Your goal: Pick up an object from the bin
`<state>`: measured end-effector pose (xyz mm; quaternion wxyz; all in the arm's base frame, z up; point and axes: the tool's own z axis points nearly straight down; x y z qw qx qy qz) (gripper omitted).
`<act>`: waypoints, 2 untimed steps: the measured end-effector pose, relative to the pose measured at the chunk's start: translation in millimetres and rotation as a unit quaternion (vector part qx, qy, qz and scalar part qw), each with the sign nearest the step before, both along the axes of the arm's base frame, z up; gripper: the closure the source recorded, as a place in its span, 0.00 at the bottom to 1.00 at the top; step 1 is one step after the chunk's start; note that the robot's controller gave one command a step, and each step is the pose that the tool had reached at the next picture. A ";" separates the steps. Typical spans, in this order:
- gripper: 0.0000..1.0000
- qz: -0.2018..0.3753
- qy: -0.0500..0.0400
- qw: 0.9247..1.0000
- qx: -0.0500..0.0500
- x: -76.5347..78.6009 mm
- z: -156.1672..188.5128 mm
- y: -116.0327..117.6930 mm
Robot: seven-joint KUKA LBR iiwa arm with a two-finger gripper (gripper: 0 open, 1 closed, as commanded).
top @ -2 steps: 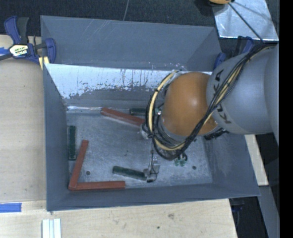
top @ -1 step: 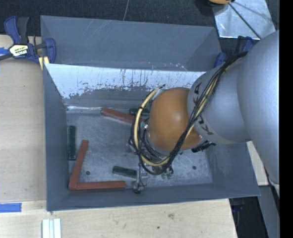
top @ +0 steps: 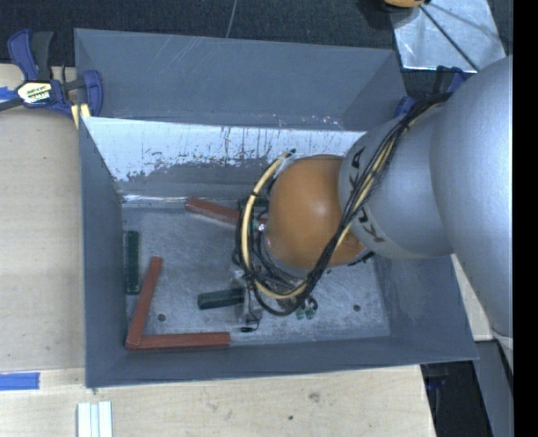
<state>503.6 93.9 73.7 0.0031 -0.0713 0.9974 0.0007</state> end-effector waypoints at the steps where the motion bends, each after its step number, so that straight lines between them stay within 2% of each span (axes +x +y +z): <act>1: 1.00 0.000 0.000 1.000 0.000 0.0 0.0 0.0; 2: 1.00 0.007 -0.003 1.000 0.000 9.0 149.7 16.1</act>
Offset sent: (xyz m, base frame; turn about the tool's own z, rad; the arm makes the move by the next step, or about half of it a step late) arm 0.0062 0.0160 0.1454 -0.0125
